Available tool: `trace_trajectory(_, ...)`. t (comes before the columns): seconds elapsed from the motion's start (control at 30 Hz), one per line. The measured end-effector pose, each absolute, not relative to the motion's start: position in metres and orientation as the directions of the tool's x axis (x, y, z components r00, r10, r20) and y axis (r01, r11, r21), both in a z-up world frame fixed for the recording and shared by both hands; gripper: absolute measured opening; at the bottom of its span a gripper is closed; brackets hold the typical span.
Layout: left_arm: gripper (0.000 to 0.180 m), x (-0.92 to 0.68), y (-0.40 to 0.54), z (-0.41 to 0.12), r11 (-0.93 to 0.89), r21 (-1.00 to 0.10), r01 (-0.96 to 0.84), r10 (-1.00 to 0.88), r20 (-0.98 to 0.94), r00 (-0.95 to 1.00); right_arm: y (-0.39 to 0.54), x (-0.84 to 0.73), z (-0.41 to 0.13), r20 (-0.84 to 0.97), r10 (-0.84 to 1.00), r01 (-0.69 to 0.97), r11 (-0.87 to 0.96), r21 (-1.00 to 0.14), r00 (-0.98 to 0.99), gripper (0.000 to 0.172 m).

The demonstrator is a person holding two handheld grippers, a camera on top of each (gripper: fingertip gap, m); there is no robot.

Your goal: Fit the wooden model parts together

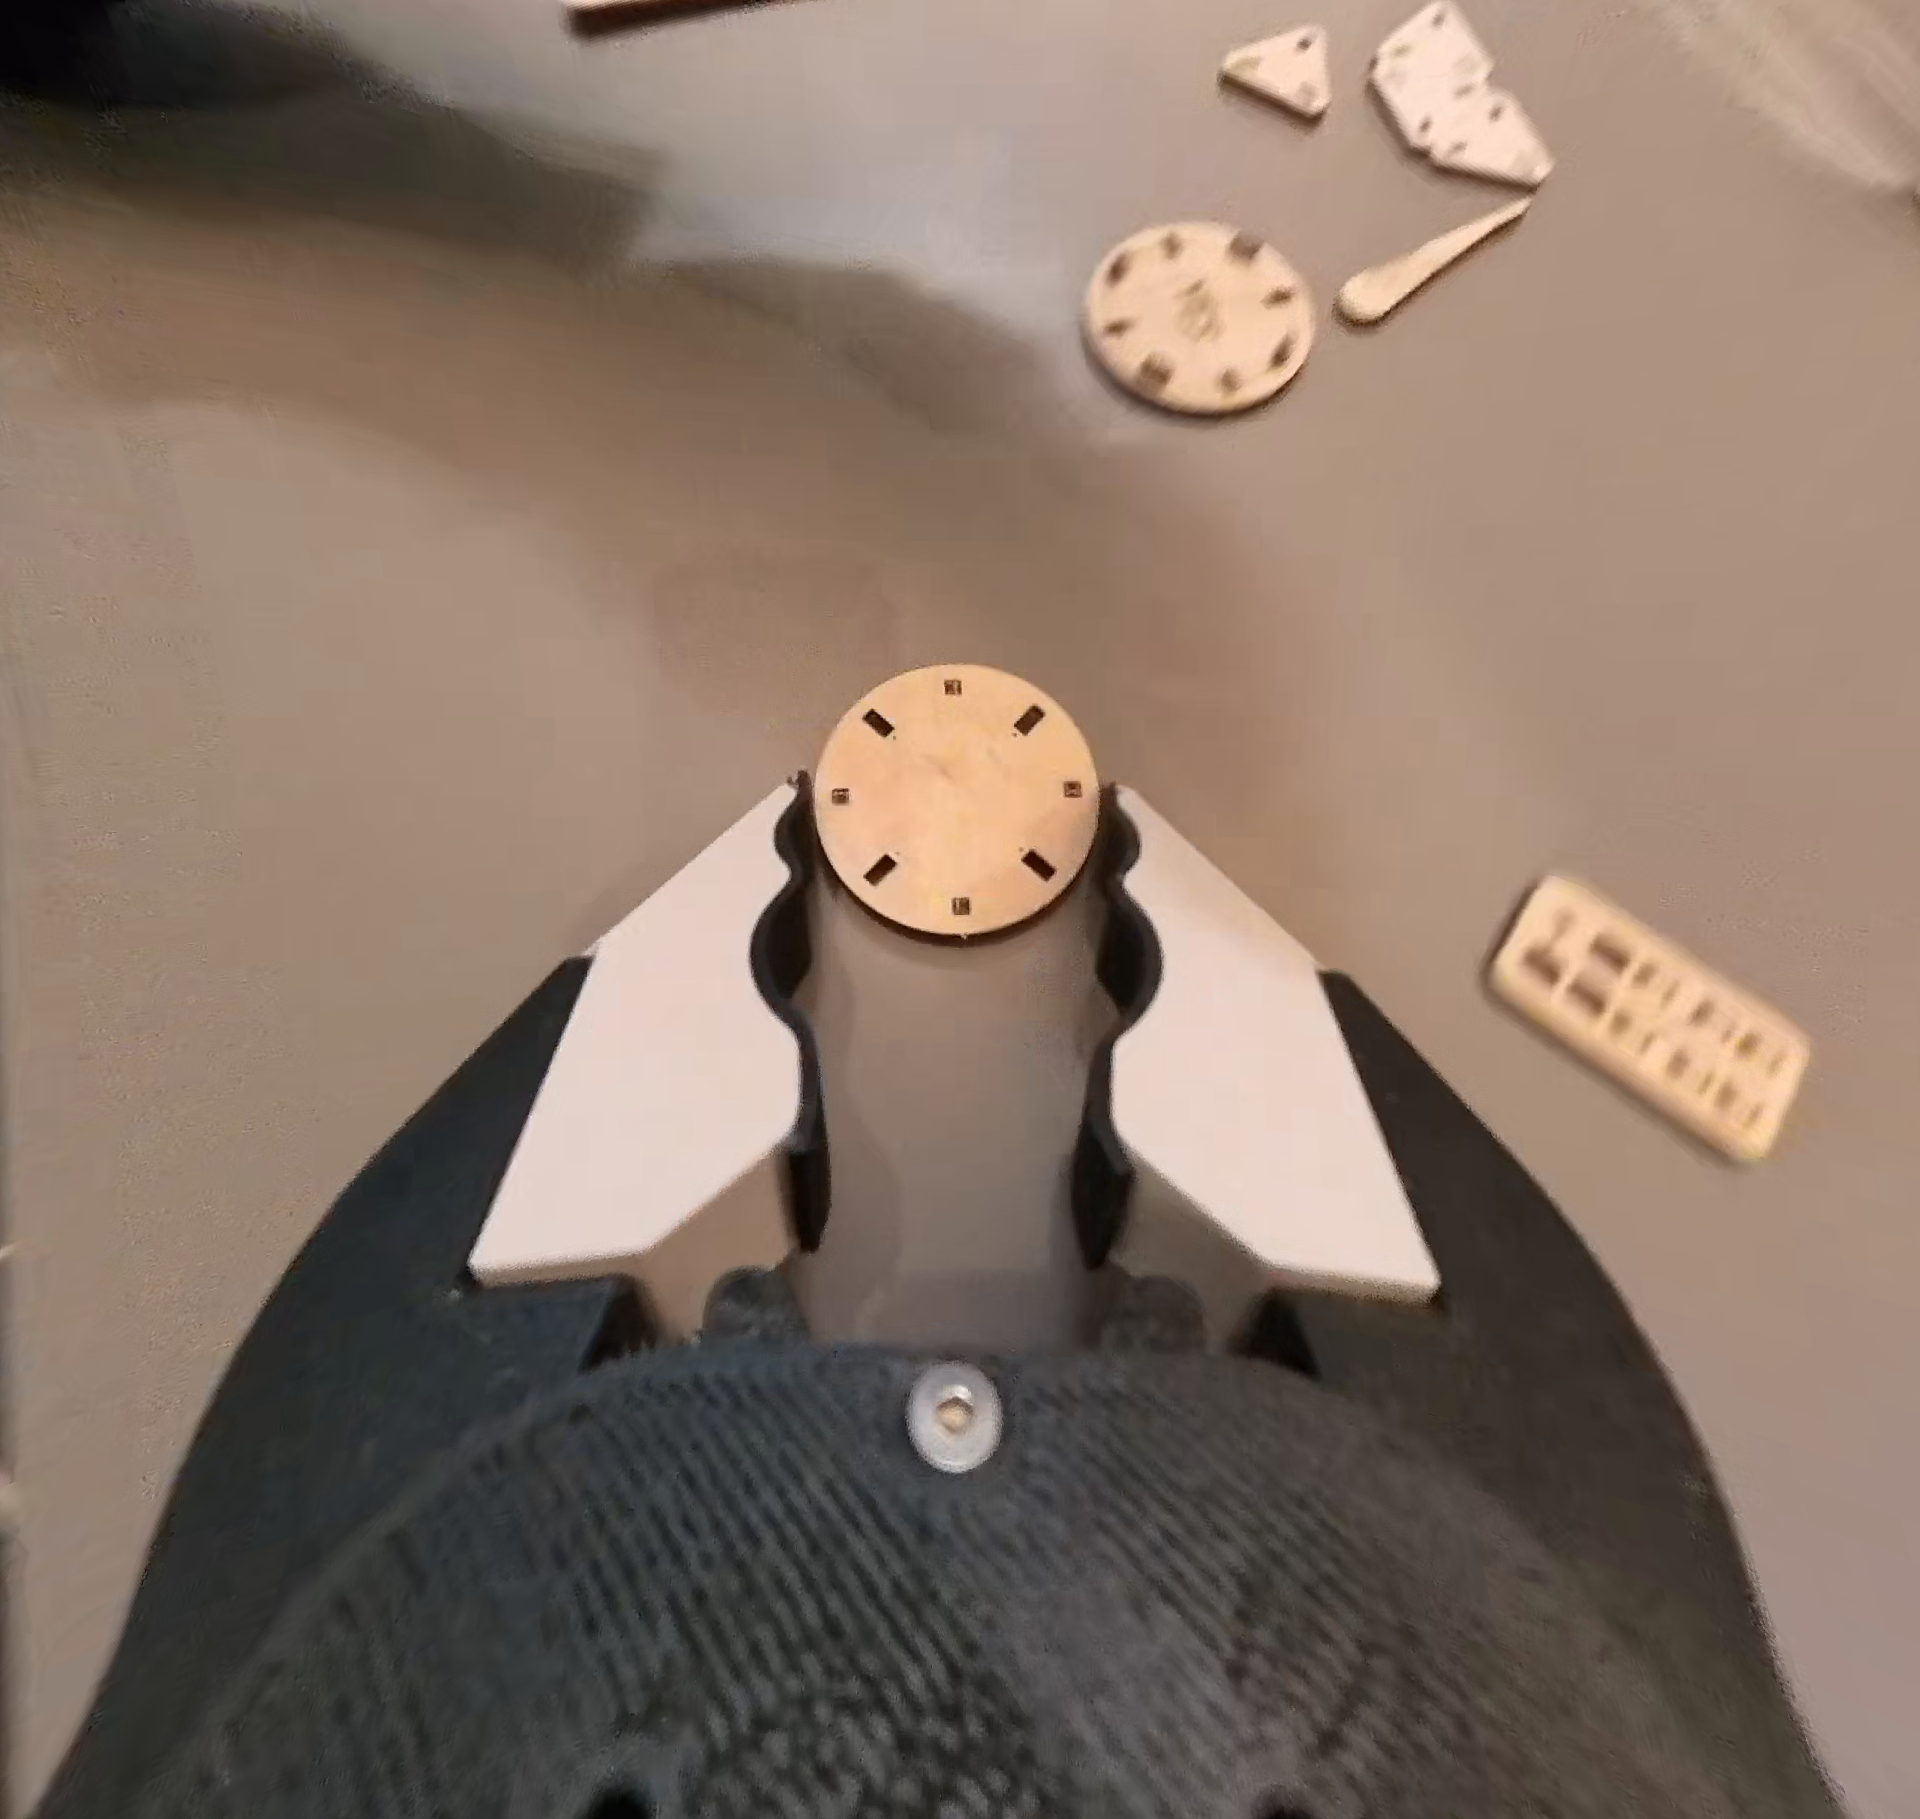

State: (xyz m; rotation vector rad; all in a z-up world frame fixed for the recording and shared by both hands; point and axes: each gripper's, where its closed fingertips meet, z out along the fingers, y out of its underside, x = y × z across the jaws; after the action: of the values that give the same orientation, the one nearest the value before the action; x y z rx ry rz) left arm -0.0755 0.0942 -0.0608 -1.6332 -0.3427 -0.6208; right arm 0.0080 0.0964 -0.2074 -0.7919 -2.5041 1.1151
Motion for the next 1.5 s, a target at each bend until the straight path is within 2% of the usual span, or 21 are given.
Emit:
trace_trajectory(0.1, 0.002, -0.108, 0.084, -0.054, -0.147, -0.858, 0.491, -0.036, 0.501, 0.865, 0.076, -0.031, -0.207, 0.039, 0.518, 0.317, 0.579, -0.751, -0.854, 0.053)
trace_trajectory(0.17, 0.002, -0.119, 0.073, -0.059, -0.167, -0.877, 0.449, 0.006, 0.455, 0.89, 0.058, -0.034, -0.208, 0.009, 0.408, 0.265, 0.608, -0.749, -0.913, 0.053)
trace_trajectory(0.33, 0.002, -0.08, 0.053, -0.093, -0.313, -0.853, 0.418, -0.17, 0.484, 0.859, 0.046, -0.008, -0.207, 0.034, 0.198, 0.106, 0.65, -0.752, -0.98, 0.053)
trace_trajectory(0.43, 0.002, -0.067, 0.058, -0.111, -0.398, -0.824, 0.402, -0.191, 0.504, 0.843, 0.047, -0.012, -0.204, 0.137, 0.228, 0.047, 0.65, -0.758, -0.964, 0.061)
trace_trajectory(0.5, 0.002, -0.064, 0.062, -0.118, -0.421, -0.822, 0.384, -0.188, 0.493, 0.849, 0.051, -0.018, -0.203, 0.155, 0.278, 0.066, 0.648, -0.759, -0.948, 0.072)
trace_trajectory(0.63, 0.002, -0.063, 0.064, -0.129, -0.454, -0.786, 0.42, -0.179, 0.543, 0.821, 0.057, -0.014, -0.205, 0.12, 0.291, 0.103, 0.645, -0.757, -0.949, 0.07)
trace_trajectory(0.93, 0.002, -0.052, 0.07, -0.15, -0.54, -0.69, 0.482, -0.145, 0.641, 0.754, 0.089, -0.026, -0.206, 0.08, 0.375, 0.191, 0.63, -0.752, -0.923, 0.081)
trace_trajectory(1.3, 0.002, -0.059, 0.072, -0.15, -0.514, -0.698, 0.499, -0.091, 0.623, 0.777, 0.095, -0.029, -0.206, 0.069, 0.402, 0.215, 0.619, -0.755, -0.913, 0.078)
trace_trajectory(1.5, 0.002, -0.062, 0.075, -0.144, -0.459, -0.712, 0.531, -0.089, 0.632, 0.77, 0.101, -0.039, -0.183, 0.019, 0.476, 0.244, 0.484, -0.841, -0.879, 0.069)
